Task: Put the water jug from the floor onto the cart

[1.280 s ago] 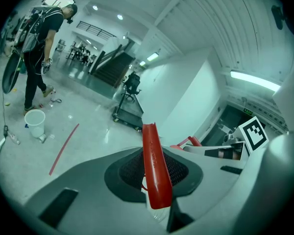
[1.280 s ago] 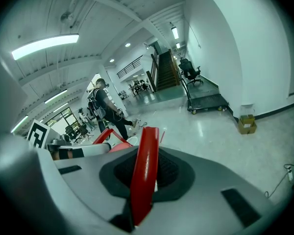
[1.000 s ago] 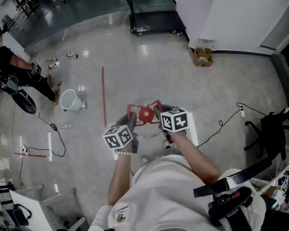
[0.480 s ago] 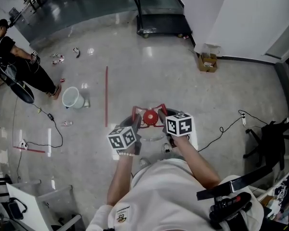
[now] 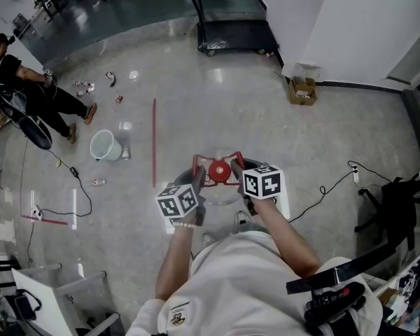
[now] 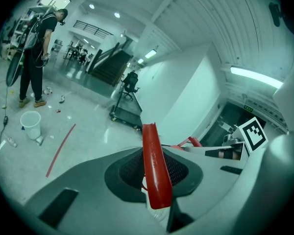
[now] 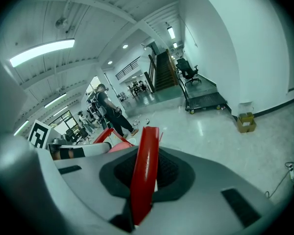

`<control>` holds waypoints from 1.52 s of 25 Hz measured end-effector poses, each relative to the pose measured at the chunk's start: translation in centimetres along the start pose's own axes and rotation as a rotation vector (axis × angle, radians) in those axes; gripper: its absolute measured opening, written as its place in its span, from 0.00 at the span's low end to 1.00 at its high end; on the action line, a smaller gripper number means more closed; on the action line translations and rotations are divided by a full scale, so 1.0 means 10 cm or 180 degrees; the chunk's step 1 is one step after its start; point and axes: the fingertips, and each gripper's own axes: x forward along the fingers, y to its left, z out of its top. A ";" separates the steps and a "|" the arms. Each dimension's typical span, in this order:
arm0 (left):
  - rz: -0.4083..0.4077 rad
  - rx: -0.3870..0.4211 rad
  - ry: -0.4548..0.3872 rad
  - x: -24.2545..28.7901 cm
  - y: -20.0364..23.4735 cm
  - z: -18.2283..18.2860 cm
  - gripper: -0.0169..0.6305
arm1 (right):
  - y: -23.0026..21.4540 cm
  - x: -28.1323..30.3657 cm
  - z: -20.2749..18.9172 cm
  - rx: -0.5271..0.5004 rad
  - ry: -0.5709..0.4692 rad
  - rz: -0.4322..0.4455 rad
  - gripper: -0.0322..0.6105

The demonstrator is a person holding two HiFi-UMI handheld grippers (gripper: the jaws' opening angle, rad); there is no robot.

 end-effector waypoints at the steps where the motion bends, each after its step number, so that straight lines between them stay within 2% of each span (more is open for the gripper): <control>1: 0.0004 0.0014 0.0013 0.11 -0.06 0.01 0.12 | -0.12 -0.01 0.04 0.0010 0.0000 0.0003 0.12; 7: 0.0020 0.0053 0.0033 0.59 -0.32 0.10 0.12 | -0.59 -0.06 0.25 0.0035 -0.0038 0.0034 0.12; 14: -0.0105 0.0041 0.0046 1.30 -0.77 0.24 0.12 | -1.29 -0.24 0.58 -0.0010 -0.0180 -0.0014 0.12; 19: -0.0219 0.0120 0.0153 1.88 -0.99 0.35 0.12 | -1.84 -0.25 0.87 0.0073 -0.0261 -0.0152 0.12; 24: -0.0392 0.0155 0.0304 2.55 -1.01 0.56 0.12 | -2.35 -0.04 1.16 0.0197 -0.0289 -0.0336 0.12; 33: -0.0670 0.0282 0.0548 3.83 -0.73 1.44 0.12 | -3.14 0.77 2.13 0.0456 -0.0341 -0.0575 0.12; 38: -0.0737 0.0340 0.0530 4.47 -0.54 2.01 0.12 | -3.53 1.24 2.74 0.0509 -0.0399 -0.0664 0.12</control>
